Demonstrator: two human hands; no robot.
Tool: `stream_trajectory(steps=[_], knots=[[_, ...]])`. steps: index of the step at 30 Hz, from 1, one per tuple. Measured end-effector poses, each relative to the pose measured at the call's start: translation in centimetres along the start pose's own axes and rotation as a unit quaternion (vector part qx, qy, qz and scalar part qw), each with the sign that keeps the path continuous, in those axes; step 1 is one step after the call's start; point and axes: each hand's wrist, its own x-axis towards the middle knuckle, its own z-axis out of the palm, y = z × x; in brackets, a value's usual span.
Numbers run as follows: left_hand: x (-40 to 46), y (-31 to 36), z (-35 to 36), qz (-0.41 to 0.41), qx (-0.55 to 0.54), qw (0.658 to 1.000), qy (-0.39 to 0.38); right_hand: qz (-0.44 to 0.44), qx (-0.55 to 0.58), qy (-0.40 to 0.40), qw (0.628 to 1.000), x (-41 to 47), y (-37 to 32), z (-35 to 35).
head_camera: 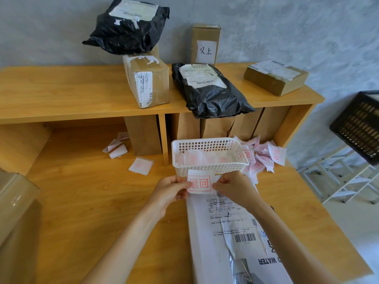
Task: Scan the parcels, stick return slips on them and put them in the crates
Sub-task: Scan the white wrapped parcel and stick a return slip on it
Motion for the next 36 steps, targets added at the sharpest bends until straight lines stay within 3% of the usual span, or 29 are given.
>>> stream_trajectory(steps=[28, 36], knots=[[1.0, -2.1, 0.6, 0.046, 0.184, 0.980, 0.064, 0.022, -0.164, 0.011, 0.986, 1.3, 0.8, 1.5], [1.1, -3.1, -0.3, 0.036, 0.116, 0.992, 0.014, -0.002, -0.158, -0.012, 0.987, 1.3, 1.4, 1.2]])
